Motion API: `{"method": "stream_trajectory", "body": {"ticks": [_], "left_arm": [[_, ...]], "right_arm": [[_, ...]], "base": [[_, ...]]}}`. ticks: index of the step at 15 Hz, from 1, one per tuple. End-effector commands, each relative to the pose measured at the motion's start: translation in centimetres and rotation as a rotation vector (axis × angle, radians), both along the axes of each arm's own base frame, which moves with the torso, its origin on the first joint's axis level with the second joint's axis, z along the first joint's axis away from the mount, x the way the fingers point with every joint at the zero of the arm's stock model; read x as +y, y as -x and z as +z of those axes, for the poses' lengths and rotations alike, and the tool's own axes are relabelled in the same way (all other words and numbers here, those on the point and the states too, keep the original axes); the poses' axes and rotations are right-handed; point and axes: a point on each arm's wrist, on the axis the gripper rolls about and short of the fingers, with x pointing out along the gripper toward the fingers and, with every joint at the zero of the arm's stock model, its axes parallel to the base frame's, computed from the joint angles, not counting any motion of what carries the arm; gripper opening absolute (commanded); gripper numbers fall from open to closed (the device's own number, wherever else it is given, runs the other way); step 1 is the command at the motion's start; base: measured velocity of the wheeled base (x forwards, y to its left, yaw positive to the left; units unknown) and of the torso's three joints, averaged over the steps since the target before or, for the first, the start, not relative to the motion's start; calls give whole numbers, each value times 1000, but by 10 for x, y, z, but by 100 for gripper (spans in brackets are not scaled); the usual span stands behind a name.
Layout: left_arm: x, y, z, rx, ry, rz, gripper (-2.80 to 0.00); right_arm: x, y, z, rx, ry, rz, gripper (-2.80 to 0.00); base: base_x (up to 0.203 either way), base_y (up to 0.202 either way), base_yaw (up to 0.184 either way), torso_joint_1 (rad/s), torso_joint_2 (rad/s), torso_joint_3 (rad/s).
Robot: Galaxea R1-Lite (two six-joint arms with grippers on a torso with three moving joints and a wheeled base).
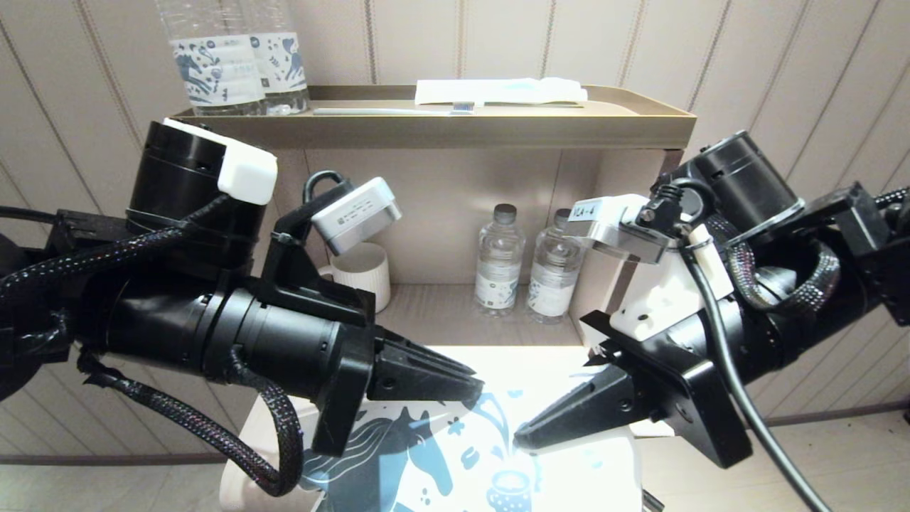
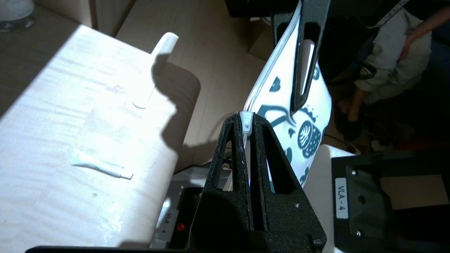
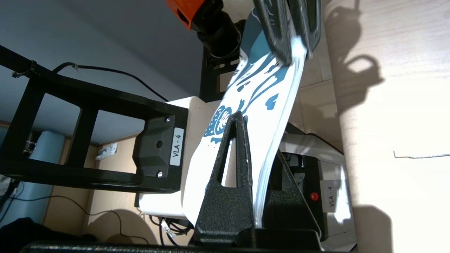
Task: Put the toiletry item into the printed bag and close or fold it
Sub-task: Open the storage bag
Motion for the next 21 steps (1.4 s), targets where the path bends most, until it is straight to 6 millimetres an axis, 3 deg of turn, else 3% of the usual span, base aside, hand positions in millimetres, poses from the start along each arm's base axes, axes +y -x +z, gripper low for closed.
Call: {"method": "stream_trajectory", "body": {"ticks": [1,8,21], "left_arm": [[13,2,1,-10,6,30,-280],[45,3,-2,-29,1,122,-280],[76,10,0,-41,21,212,-280]], "right_arm": [[-4,4,1,1,-4,-1,-280],[-16,14,5,-14,-12,-17,-280],[-38,30,5,-24,-18,-64,-280]], "base": [[0,0,0,0,0,0],[0,0,0,0,0,0],[0,0,0,0,0,0]]}}
